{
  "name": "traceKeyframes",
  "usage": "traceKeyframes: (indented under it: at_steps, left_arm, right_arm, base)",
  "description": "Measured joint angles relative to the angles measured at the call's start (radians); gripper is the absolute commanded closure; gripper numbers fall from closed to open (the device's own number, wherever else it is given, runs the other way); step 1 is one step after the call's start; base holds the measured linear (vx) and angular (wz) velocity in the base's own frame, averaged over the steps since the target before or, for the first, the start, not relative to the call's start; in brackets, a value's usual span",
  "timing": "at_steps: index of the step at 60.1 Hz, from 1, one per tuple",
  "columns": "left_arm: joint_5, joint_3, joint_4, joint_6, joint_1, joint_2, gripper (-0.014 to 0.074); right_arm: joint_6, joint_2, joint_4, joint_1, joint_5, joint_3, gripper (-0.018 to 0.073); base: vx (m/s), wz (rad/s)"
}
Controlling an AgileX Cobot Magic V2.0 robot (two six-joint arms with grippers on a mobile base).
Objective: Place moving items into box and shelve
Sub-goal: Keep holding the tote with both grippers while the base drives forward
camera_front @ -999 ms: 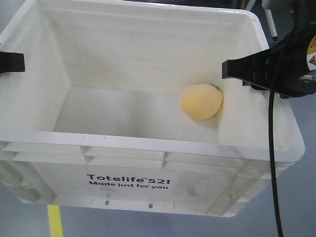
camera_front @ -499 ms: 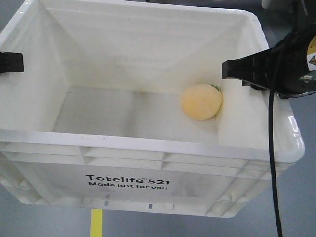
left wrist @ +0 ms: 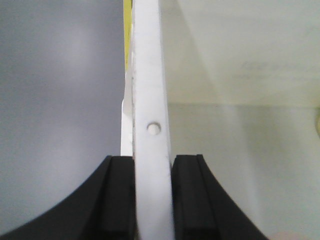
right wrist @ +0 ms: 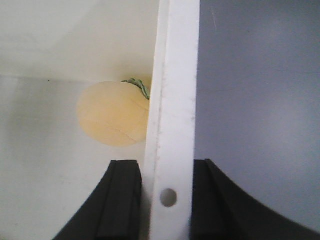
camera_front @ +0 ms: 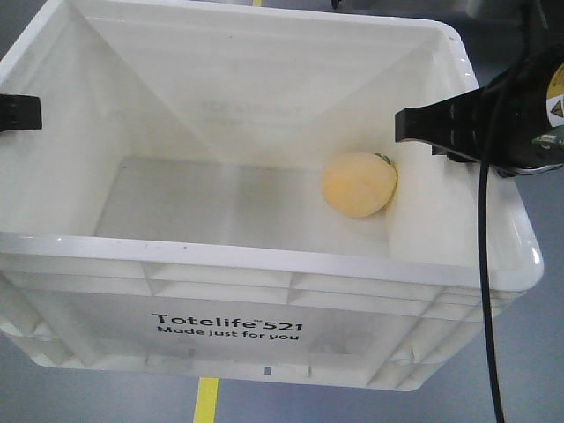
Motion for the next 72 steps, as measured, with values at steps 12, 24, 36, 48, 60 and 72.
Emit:
traceKeyframes:
  at_steps: [12,24,36,48,60,72]
  left_arm:
    - [0.0,0.0,-0.001,0.0,0.0,0.0,0.0612]
    - [-0.002,0.0,-0.001,0.0,0.0,0.0,0.0612]
    - [-0.007,0.0,0.001,0.0,0.0,0.0,0.0612]
    - [-0.009,0.0,0.0,-0.003,0.0,0.0,0.0612]
    - [-0.014,0.0,0.001,-0.003,0.0,0.0,0.0612]
    - [-0.014,0.0,0.001,-0.003,0.0,0.0,0.0612]
  right_arm:
    - [0.0,0.0,-0.001,0.0,0.001,0.0,0.0571]
    - [0.0,0.0,-0.001,0.0,0.003,0.0,0.0571]
    - [0.0,0.0,0.0,0.0,0.006,0.0,0.0571]
    - [0.0,0.0,0.005,0.0,0.016,0.0,0.0571]
    - [0.0,0.0,0.004,0.0,0.016,0.0,0.0571]
    - [0.0,0.0,0.004,0.0,0.016,0.0,0.0571]
  base:
    - [0.07,0.13]
    - [0.1,0.15]
    - [0.14,0.13]
    - [0.17,0.07]
    - [0.22,0.01]
    - [0.25,-0.02]
